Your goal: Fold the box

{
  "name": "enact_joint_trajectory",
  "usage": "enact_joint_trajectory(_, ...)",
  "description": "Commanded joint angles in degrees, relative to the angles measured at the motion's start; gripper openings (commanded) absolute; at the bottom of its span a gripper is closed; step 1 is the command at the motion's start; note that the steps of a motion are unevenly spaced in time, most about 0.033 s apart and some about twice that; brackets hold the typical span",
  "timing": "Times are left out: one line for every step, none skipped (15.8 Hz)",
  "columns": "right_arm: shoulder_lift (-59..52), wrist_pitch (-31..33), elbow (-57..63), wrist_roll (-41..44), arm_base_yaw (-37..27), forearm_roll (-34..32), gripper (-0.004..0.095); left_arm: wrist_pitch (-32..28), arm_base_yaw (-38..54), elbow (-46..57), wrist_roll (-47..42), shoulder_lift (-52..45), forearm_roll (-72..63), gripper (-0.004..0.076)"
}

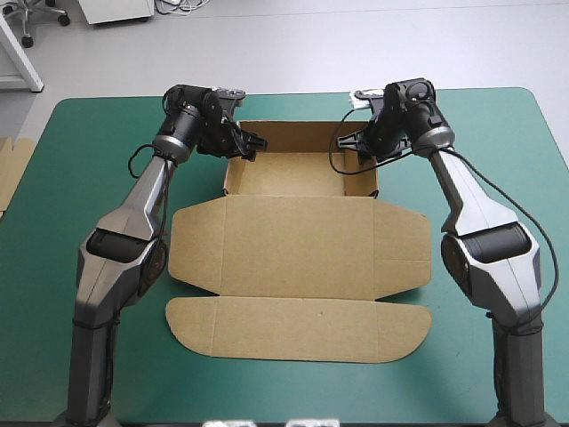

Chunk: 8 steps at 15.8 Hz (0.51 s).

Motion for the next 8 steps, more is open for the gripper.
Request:
enact_joint_trajectory(-6.36, -0.11, -1.89, -0.64, -0.70, -0.88, 0.0380, 3.01, -0.15, -2.11, -0.04, -6.39, -1.13, 0.0545)
enact_joint_trajectory(-6.96, -0.11, -1.89, -0.64, -0.70, -0.88, 0.0380, 3.01, -0.15, -2.11, -0.04, -6.83, -0.81, 0.0545)
enact_joint_trajectory(-8.19, -0.11, -1.89, -0.64, -0.70, -0.88, 0.0380, 3.01, -0.15, -2.11, -0.04, -8.12, 0.15, 0.0545)
enact_joint_trajectory(-8.65, -0.11, -1.78, -0.64, -0.70, -1.05, 0.0380, 3.01, -0.15, -2.00, -0.04, -8.98, 0.51, 0.0545)
enact_joint_trajectory(-10.04, -0.11, -1.68, -0.64, -0.70, -1.05, 0.0380, 3.01, -0.15, -2.00, -0.75, -10.41, 1.79, 0.0545)
enact_joint_trajectory(-10.64, -0.11, -1.68, -0.64, -0.57, -1.05, 0.0380, 3.01, -0.15, -2.00, -0.75, -11.13, 1.89, 0.0545)
enact_joint_trajectory(-11.96, -0.11, -1.68, -0.64, -0.49, -1.05, 0.0378, 2.79, -0.15, -2.00, -0.75, -12.85, 2.19, 0.0535)
enact_joint_trajectory(-12.66, -0.43, -1.68, -0.74, -0.45, -1.14, 0.0378, 2.52, -0.15, -2.00, -0.75, -13.55, 2.46, 0.0528)
